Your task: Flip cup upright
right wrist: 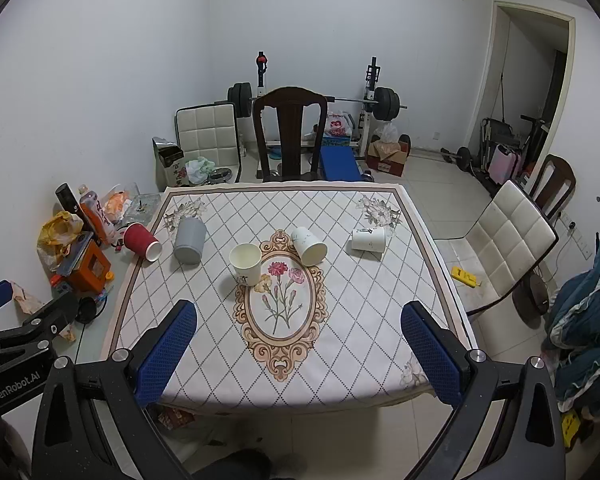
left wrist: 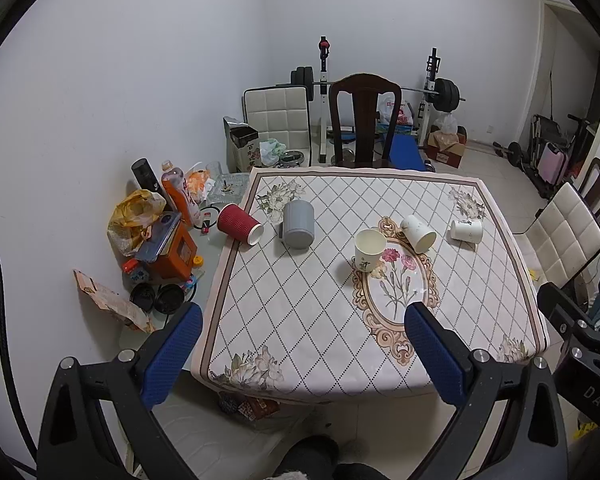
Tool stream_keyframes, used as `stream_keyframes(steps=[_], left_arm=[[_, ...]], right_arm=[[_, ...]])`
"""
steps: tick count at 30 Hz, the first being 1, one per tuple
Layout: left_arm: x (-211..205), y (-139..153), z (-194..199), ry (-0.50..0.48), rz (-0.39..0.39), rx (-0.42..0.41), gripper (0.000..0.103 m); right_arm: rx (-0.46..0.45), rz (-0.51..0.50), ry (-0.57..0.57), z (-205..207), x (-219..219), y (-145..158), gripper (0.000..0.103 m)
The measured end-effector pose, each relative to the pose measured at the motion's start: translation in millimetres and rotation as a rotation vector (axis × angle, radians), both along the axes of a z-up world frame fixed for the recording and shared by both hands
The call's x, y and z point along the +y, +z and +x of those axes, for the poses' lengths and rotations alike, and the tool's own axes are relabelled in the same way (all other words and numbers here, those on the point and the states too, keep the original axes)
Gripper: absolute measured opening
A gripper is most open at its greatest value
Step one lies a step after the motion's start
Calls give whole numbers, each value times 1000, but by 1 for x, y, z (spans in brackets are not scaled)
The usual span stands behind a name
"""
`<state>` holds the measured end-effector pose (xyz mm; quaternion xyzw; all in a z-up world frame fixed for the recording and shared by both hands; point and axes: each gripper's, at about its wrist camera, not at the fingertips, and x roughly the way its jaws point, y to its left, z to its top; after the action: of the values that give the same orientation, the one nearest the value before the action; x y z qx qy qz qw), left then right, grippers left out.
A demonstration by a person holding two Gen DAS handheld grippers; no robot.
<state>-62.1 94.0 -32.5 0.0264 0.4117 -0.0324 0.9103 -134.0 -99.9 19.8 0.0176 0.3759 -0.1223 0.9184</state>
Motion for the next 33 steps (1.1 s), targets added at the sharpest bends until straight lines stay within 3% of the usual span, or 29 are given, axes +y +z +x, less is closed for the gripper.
stream_keyframes(steps=[33], left_arm=[[3,5,-10,-15,6,-17,103]], right_arm=[[-5,3,10,-9,-1,0,103]])
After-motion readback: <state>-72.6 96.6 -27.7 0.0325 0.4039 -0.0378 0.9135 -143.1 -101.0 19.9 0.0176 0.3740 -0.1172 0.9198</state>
